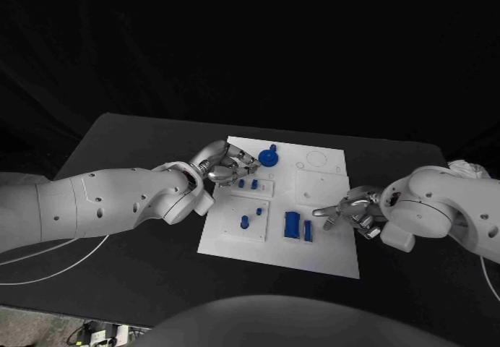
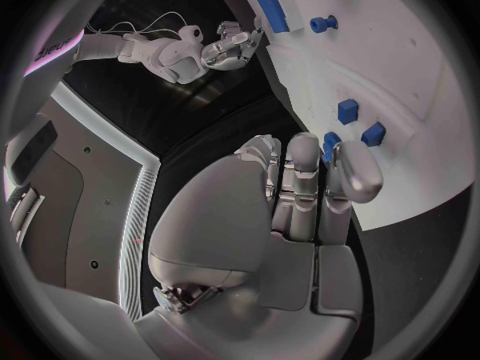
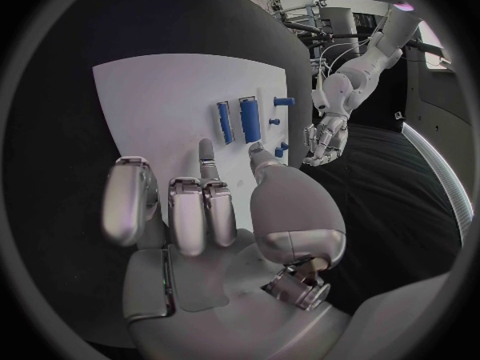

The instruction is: Assemble the parts on the task board

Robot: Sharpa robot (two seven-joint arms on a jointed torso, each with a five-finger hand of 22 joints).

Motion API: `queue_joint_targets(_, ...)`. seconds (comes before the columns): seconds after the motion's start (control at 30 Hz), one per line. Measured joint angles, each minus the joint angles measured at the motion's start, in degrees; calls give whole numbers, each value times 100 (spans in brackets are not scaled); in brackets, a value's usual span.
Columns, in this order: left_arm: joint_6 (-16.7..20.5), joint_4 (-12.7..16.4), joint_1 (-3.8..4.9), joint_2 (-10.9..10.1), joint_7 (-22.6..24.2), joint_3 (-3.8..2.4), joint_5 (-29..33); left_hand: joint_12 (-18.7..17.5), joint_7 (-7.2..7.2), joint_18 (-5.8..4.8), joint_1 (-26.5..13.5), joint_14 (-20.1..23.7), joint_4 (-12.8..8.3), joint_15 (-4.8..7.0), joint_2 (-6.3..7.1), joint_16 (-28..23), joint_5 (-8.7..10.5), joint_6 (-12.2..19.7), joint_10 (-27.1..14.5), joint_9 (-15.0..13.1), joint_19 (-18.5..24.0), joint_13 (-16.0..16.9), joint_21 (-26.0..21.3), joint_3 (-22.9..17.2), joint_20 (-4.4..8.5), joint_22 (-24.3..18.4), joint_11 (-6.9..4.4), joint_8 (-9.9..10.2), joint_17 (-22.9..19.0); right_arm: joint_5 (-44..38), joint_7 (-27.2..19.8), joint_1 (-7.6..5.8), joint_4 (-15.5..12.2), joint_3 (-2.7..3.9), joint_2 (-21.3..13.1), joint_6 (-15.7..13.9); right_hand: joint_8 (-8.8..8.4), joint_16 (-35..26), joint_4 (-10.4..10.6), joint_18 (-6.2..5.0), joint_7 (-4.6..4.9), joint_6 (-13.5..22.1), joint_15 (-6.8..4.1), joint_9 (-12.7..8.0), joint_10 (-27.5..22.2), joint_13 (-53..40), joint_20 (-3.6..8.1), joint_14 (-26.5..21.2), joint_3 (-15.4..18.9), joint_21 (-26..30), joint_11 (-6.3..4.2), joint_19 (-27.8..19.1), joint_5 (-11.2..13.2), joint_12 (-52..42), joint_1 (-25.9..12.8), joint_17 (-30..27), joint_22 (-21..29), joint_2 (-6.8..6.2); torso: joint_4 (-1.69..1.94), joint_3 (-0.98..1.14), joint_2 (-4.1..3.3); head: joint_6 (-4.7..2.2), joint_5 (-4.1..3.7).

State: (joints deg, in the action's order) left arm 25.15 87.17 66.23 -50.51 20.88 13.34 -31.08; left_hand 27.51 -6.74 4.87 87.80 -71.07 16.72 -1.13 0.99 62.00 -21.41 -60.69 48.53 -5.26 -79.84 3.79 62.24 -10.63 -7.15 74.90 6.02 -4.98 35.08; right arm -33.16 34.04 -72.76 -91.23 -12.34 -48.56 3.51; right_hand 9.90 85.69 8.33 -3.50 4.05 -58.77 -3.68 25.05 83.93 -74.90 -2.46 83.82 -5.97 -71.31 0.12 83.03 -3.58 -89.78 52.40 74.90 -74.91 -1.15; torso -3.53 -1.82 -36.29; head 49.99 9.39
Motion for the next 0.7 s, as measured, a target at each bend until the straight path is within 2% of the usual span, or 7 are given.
queue_joint_targets(0.2, 25, 102, 1, -69, 193, -7, 48, 46, 0, 0, -341, 106, 16, -73, 104, -17, 0, 0, 0, 0, 81, 5, -185, 117, -53, 0, 0, 0, -105, 159, -955, -94, -575, -1, -700, -443, 431, -221, 516, -15, -122, -329, -65, 312, 12, 0, 49, 21, 368, 322, -115, -116, -270, 54, -286, 5, 0, 197, -8, -12, 15, 0, 1)
queue_joint_targets(0.27, 48, 141, 6, -98, 329, -12, 105, 91, 0, 157, -626, 573, -13, -115, 150, -309, 0, 0, -6, 1, 490, 18, -948, 293, -84, 0, 10, 0, -462, 377, -1605, -106, -726, -1, -920, -654, 472, -1570, 722, -313, -43, -201, 17, 385, -228, -1, -27, -285, 496, 1816, -71, -909, -387, 1209, -164, -295, 1, 312, -16, -23, 31, 0, -1)
queue_joint_targets(0.37, 66, 180, 15, -118, 612, -19, 307, 50, -25, 321, -1313, 2619, -160, -442, 237, -1561, 439, 64, -355, 40, 2464, 18, -3461, 788, -265, -165, 236, 0, -1041, 806, -2735, -84, -807, -2, -1089, -875, 23, -4886, 762, -343, 230, 648, 710, 123, -3361, 1328, -486, -3161, 710, 4897, 563, -3317, -344, 4506, 191, -2469, 845, 331, -37, -51, 74, 0, 24)
queue_joint_targets(0.43, 56, 198, 22, -128, 801, -24, 495, -275, -82, 323, -1621, 4206, -53, -474, 412, -2560, 828, 450, -1088, 116, 4054, 12, -4578, 1250, -216, -543, 110, 1, -1511, 1057, -3380, -54, -800, -4, -1125, -907, -419, -6951, 779, -177, -114, 1511, 1059, -207, -5481, 2387, -660, -5498, 911, 6337, 838, -5340, -146, 6694, 416, -3711, 1986, 253, -56, -67, 107, 0, 44)
queue_joint_targets(0.53, -20, 233, 33, -175, 1097, -32, 857, -1123, 319, 165, -1925, 6556, 63, 99, 1460, -4858, 1167, 1528, -2789, 206, 6621, -85, -5896, 2491, -31, -2743, -483, 192, -2735, 1415, -4278, -15, -700, -4, -1129, -882, -704, -8458, 821, -70, -913, 3661, 908, -1205, -7986, 5754, -1165, -8180, 1139, 7053, 164, -8087, -29, 8654, 632, -7096, 6421, 342, -101, -90, 149, 0, 71)
queue_joint_targets(0.6, -95, 248, 37, -208, 1247, -35, 1066, -1586, 600, 92, -2088, 6977, 63, 277, 1640, -5619, 1271, 2438, -3526, 264, 7395, -144, -6058, 2678, -53, -4692, -815, 252, -3158, 1593, -4702, 9, -640, -2, -1131, -838, -772, -8544, 814, -46, -1081, 4177, 859, -1584, -8314, 6811, -1284, -8336, 1327, 7110, -126, -8248, -17, 8872, 805, -7415, 7294, 374, -131, -97, 164, 0, 74)
queue_joint_targets(0.7, -244, 261, 37, -226, 1436, -35, 1355, -1875, 1003, -14, -2286, 7102, 56, 309, 1683, -6026, 1459, 3096, -4000, 282, 7807, -163, -6137, 2713, -121, -5873, -1235, 256, -3398, 1817, -5238, 64, -613, -2, -1144, -740, -778, -8552, 818, -181, -1170, 4341, 840, -1940, -8392, 7411, -1280, -8356, 1564, 7111, -342, -8285, 39, 8957, 928, -7473, 7463, 486, -144, -97, 181, 0, 43)
